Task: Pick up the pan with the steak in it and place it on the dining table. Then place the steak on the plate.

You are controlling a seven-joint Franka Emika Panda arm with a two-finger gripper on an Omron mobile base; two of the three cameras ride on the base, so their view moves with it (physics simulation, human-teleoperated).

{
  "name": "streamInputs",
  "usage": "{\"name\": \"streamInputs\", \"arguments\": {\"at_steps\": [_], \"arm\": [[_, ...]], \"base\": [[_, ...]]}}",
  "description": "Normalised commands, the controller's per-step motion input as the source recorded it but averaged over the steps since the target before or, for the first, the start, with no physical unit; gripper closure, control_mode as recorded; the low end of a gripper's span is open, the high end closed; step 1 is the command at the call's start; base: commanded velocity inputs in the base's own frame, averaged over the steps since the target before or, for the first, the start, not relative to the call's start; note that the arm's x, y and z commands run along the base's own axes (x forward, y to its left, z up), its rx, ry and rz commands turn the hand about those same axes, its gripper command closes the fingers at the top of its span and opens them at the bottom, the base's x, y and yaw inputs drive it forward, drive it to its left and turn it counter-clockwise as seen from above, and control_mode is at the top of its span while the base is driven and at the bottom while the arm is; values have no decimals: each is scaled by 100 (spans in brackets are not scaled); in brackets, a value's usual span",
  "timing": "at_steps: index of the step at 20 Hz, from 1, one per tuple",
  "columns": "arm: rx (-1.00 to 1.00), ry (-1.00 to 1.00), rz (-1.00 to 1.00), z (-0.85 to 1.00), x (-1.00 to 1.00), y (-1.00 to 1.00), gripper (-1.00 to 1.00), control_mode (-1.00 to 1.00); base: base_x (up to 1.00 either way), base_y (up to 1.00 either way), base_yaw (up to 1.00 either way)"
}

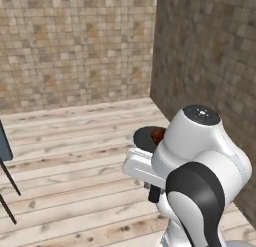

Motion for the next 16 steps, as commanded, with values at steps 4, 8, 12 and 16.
{"name": "streamInputs", "arguments": {"at_steps": [4, 8, 12, 16], "arm": [[0, 0, 0, 0, 0, 0, 100, 100], [0, 0, 0, 0, 0, 0, 100, 100], [0, 0, 0, 0, 0, 0, 100, 100], [0, 0, 0, 0, 0, 0, 100, 100]], "base": [[100, -30, 4], [46, -10, 33], [0, 0, 49], [0, 0, 49]]}}
